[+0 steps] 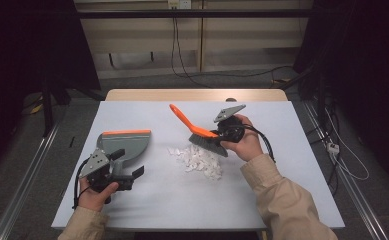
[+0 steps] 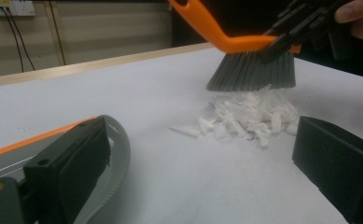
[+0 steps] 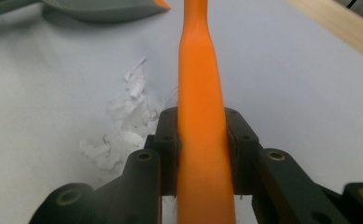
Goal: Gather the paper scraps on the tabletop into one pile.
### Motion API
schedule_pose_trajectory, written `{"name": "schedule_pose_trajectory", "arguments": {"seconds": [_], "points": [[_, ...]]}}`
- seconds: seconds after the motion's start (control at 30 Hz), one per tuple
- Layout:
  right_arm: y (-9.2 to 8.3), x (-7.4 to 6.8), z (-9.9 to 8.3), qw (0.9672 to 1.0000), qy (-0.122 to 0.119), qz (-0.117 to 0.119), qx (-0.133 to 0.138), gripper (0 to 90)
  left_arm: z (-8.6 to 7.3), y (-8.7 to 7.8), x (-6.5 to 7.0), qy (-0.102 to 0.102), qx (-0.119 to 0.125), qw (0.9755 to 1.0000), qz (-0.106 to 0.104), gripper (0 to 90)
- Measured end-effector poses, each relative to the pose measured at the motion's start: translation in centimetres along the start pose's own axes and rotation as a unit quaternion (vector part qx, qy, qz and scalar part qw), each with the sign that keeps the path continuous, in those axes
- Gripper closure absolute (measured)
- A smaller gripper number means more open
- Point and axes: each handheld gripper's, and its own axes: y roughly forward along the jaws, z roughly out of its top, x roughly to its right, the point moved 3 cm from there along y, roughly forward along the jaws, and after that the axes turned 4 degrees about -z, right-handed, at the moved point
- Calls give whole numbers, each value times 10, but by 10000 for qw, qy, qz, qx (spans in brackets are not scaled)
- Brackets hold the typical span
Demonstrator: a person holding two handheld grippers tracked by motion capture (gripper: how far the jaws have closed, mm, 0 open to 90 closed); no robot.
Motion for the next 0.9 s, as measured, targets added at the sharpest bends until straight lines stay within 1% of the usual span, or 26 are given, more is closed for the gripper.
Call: {"name": "schedule_pose_trajectory", "arguments": {"seconds": [0.03, 0.07, 0.17, 0.23, 0.33, 0.4, 0.47, 0.5, 0.57, 0.63, 0.77, 0.87, 0.9], "points": [[-3, -1, 2, 10000, -39, -53, -4, 715, 0, 0, 0, 0, -9, 10000, 0, 38], [-4, -2, 3, 10000, -43, -19, 12, 714, 0, 0, 0, 3, -8, 10000, 3, 38], [-8, -2, 4, 9999, 11, 6, 106, 714, 0, 0, 0, 8, -16, 10000, 3, 38], [-9, -2, 5, 9998, 99, 13, 177, 714, 0, 0, 0, 5, -15, 10000, 1, 38], [-11, -5, 9, 9996, 106, 51, 246, 714, -1, 1, 0, -8, -27, 10000, -4, 38], [-13, -7, 12, 9996, 68, 83, 265, 714, -1, 1, -1, -11, -26, 10000, 0, 38], [-14, -9, 15, 9993, 136, 87, 335, 714, -1, 1, 0, -3, -24, 10000, 3, 38], [-14, -11, 17, 9993, 130, 78, 340, 714, -1, 0, 0, -14, -18, 10000, 8, 38], [-10, -16, 19, 9995, 75, 76, 288, 714, -1, 0, 0, 18, -31, 10000, -1, 38], [-4, -21, 21, 9995, 81, 118, 276, 714, -1, 1, 0, 19, -30, 10000, -3, 38], [15, -32, 25, 9993, 154, 203, 288, 715, -1, 1, 0, 28, -34, 10000, -11, 38], [30, -40, 29, 9992, 117, 282, 268, 715, -1, 0, -1, 31, -33, 10000, 2, 38], [34, -42, 31, 9992, 109, 276, 264, 714, -1, 0, -1, 23, -25, 10000, 10, 38]]}}
